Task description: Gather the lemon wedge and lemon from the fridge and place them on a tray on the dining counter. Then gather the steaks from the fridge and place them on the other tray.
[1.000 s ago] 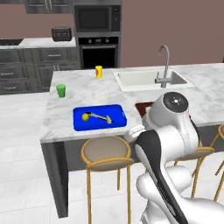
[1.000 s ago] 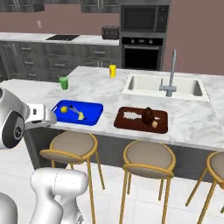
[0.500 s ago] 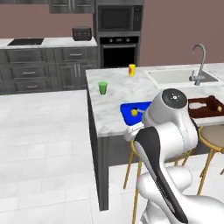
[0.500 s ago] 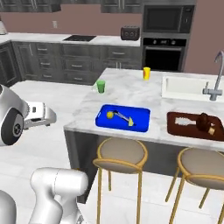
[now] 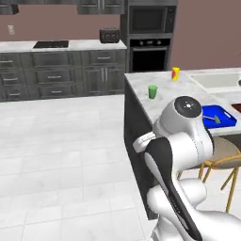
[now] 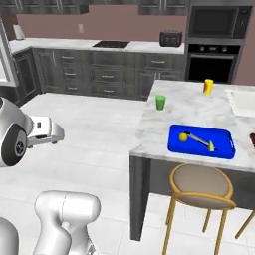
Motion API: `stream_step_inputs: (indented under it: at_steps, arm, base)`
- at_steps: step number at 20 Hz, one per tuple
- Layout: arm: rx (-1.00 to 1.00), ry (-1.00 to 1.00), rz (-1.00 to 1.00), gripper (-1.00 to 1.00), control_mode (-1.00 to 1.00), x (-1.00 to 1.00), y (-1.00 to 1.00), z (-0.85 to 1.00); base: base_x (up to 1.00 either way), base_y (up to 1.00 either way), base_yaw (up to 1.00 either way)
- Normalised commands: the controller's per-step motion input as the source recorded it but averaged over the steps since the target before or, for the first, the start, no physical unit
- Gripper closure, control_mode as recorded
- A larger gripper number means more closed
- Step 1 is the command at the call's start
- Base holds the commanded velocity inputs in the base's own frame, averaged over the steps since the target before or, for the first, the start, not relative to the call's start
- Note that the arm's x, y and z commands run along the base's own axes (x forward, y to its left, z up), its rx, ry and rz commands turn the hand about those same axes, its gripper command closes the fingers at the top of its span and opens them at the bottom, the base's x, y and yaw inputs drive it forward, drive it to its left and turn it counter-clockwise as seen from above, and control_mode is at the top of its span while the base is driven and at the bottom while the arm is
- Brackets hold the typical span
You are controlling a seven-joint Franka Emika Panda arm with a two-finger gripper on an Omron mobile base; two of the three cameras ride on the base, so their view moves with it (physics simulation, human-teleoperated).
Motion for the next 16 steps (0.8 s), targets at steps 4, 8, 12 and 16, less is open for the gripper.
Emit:
stream_step_inputs:
  at_steps: [4, 8, 12, 16]
  arm:
    - [0.0, 0.0, 0.0, -1.0, 1.0, 0.0, 0.0, 0.0]
    - [0.0, 0.0, 0.0, -1.0, 1.0, 0.0, 0.0, 0.0]
    - [0.0, 0.0, 0.0, -1.0, 1.0, 0.0, 0.0, 0.0]
    - [0.0, 0.0, 0.0, -1.0, 1.0, 0.0, 0.0, 0.0]
  base:
    - [0.18, 1.0, -0.01]
    - [0.55, 1.0, -0.03]
    - [0.89, 1.0, -0.02]
    - [0.98, 1.0, -0.01]
